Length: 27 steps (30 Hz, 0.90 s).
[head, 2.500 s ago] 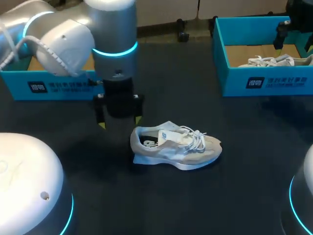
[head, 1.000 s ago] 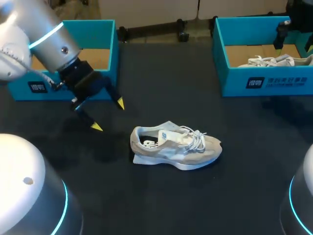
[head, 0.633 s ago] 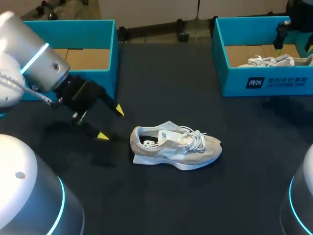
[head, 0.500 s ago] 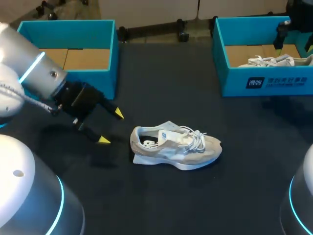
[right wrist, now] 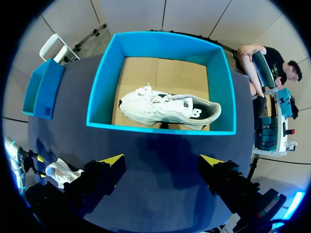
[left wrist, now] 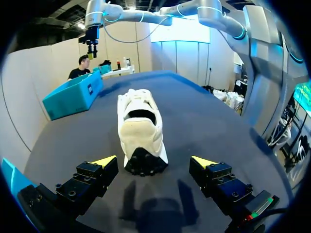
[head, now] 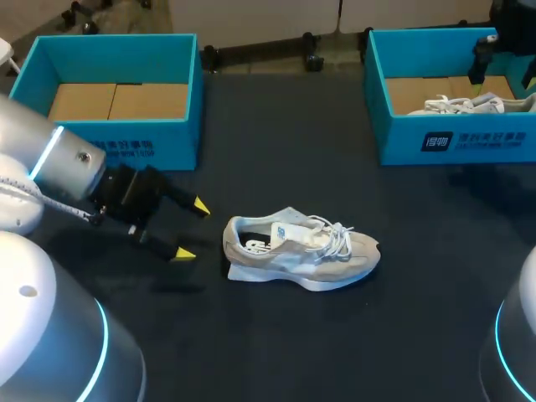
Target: Take the shoe out of the shoebox, open the shoe tongue, remove and reinsert the insole, then place the shoe into the shoebox
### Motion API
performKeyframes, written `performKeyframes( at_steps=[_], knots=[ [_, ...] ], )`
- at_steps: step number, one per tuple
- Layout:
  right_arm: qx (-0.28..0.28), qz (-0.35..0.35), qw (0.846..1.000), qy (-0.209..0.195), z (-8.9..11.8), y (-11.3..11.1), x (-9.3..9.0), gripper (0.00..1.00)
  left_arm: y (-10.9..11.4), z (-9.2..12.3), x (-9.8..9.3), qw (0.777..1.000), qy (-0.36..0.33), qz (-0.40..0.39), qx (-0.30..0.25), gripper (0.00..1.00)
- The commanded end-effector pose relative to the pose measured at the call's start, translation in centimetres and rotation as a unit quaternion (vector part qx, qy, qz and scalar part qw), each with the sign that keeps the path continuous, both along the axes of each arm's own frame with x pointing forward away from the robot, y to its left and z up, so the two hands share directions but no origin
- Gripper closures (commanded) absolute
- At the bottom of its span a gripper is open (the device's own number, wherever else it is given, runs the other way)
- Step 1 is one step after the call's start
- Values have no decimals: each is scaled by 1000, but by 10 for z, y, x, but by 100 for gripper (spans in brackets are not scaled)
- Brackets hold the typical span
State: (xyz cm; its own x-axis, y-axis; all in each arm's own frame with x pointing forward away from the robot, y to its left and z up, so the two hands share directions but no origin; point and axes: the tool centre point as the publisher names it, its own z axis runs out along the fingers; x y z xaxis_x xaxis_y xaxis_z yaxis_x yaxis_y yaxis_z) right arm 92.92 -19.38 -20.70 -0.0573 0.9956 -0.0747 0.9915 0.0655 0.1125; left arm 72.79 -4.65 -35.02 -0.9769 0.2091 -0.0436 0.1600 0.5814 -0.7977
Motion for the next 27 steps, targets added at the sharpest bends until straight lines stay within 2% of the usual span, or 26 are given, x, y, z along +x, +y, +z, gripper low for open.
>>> performKeyframes(
  at_steps=[1, 10, 17, 27],
  knots=[
    [0, 0, 1000, 0, 0, 0, 0, 0, 1, 1, -3, 1000, -3, 3, 0, 0],
    [0, 0, 1000, 0, 0, 0, 0, 0, 1, 1, -3, 1000, -3, 3, 0, 0],
    [0, 0, 1000, 0, 0, 0, 0, 0, -4, -16, 2, 998, 33, 55, -11, 0],
    [0, 0, 1000, 0, 0, 0, 0, 0, 10, -40, 14, 993, 41, 108, -25, 0]
  ],
)
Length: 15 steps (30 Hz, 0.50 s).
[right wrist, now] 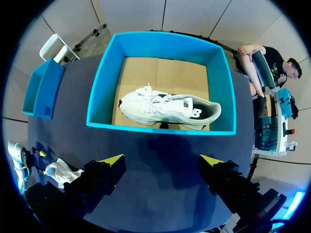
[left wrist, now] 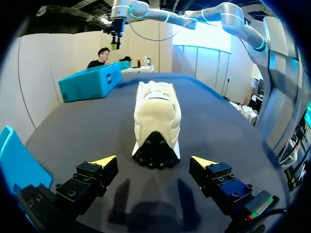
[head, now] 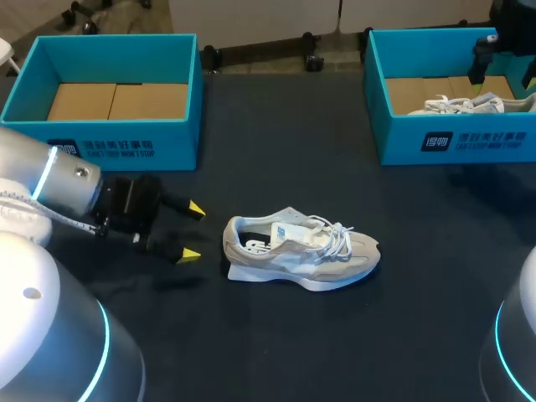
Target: Take the shoe out of the shoebox, open the shoe tongue, remove and reinsert the insole, then place the shoe into the shoebox
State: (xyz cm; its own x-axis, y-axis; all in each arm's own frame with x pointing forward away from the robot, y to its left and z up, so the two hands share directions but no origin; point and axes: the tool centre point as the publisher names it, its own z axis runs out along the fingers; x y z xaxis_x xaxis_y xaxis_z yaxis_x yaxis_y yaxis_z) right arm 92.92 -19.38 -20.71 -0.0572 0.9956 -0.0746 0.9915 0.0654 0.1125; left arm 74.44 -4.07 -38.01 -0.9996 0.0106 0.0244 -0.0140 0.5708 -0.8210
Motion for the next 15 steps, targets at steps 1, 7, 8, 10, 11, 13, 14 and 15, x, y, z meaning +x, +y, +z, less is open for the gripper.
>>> performKeyframes(
  at_steps=[1, 7, 8, 10, 11, 13, 14, 15],
  knots=[
    [0, 0, 1000, 0, 0, 0, 0, 0, 6, -13, -1, 1000, 7, 15, -10, 0],
    [0, 0, 1000, 0, 0, 0, 0, 0, 13, -20, -1, 1000, 13, 22, -14, 0],
    [0, 0, 1000, 0, 0, 0, 0, 0, 13, -20, -2, 1000, 14, 22, -16, 0],
    [0, 0, 1000, 0, 0, 0, 0, 0, 15, -21, -4, 999, 15, 20, -23, 0],
    [0, 0, 1000, 0, 0, 0, 0, 0, 15, -22, -5, 999, 17, 17, -26, 0],
    [0, 0, 1000, 0, 0, 0, 0, 0, 17, -23, -8, 999, 17, 5, -36, 0],
    [0, 0, 1000, 0, 0, 0, 0, 0, 17, -23, -9, 999, 18, -1, -42, 0],
    [0, 0, 1000, 0, 0, 0, 0, 0, 17, -24, -10, 999, 19, -5, -49, 0]
  ],
)
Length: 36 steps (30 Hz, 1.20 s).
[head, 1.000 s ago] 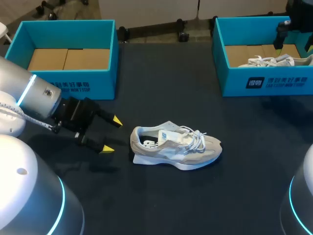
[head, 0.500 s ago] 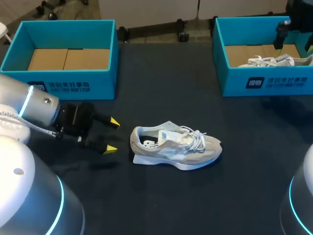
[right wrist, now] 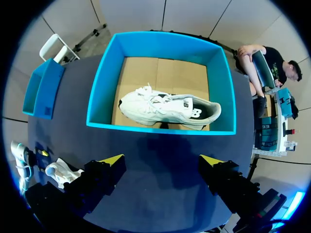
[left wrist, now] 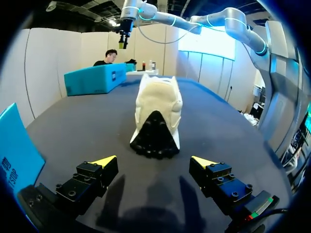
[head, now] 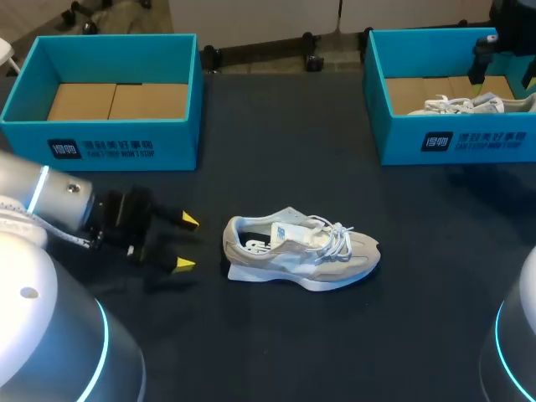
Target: Take the shoe out of the shoebox, open the shoe tongue, remove and reinsert the insole, then place the shoe into the shoebox
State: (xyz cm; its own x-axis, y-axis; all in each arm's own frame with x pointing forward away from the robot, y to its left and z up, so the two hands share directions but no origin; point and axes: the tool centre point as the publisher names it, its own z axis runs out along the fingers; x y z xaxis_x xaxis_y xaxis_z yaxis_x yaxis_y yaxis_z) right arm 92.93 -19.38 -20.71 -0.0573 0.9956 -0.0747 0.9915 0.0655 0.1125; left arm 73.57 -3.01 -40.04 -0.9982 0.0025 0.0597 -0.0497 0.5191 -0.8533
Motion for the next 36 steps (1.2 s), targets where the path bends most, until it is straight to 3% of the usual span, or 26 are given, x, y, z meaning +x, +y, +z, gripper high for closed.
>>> performKeyframes(
  at_steps=[1, 10, 27, 36],
  knots=[
    [0, 0, 1000, 0, 0, 0, 0, 0, 7, -4, -2, 1000, -2, -11, -23, 0],
    [0, 0, 1000, 0, 0, 0, 0, 0, 8, -8, -1, 995, 1, -32, -96, 0],
    [0, 0, 1000, 0, 0, 0, 0, 0, -7, -4, -1, 992, -9, -14, -126, 0],
    [0, 0, 1000, 0, 0, 0, 0, 0, -33, -3, 0, 992, -8, -22, -127, 0]
  ],
)
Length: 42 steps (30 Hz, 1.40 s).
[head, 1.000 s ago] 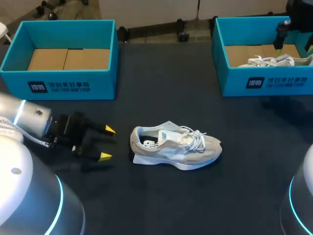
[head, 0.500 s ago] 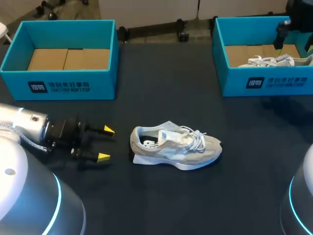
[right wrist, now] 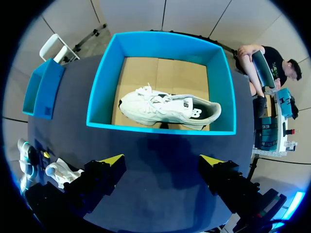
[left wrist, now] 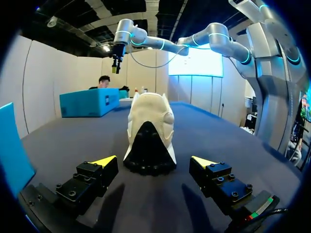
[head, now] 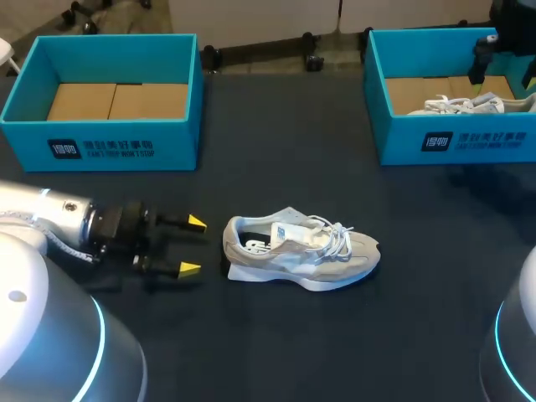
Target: Take the shoe out of the shoebox, open the shoe tongue, remove and reinsert the insole, then place the shoe into the shoebox
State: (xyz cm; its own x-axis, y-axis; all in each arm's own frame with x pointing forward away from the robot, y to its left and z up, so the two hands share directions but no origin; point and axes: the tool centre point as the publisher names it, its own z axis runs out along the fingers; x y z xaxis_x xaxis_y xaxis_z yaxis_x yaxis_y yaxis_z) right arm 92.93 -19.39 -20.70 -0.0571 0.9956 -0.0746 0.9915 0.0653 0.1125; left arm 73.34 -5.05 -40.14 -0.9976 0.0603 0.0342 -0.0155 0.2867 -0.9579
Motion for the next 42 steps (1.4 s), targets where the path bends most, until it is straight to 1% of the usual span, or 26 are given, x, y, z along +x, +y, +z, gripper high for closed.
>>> performKeyframes(
  at_steps=[1, 8, 20, 28, 42],
  knots=[
    [0, 0, 1000, 0, 0, 0, 0, 0, -17, -2, 2, 1000, 2, 0, -1, 0],
    [0, 0, 1000, 0, 0, 0, 0, 0, -34, -3, 1, 1000, 7, -1, -6, 0],
    [0, 0, 1000, 0, 0, 0, 0, 0, -54, -5, -3, 1000, 21, -9, -10, 0],
    [0, 0, 1000, 0, 0, 0, 0, 0, -70, -8, 1, 1000, 19, -18, -8, 0],
    [0, 0, 1000, 0, 0, 0, 0, 0, -86, -14, 8, 999, 22, -25, -5, 0]
  ],
)
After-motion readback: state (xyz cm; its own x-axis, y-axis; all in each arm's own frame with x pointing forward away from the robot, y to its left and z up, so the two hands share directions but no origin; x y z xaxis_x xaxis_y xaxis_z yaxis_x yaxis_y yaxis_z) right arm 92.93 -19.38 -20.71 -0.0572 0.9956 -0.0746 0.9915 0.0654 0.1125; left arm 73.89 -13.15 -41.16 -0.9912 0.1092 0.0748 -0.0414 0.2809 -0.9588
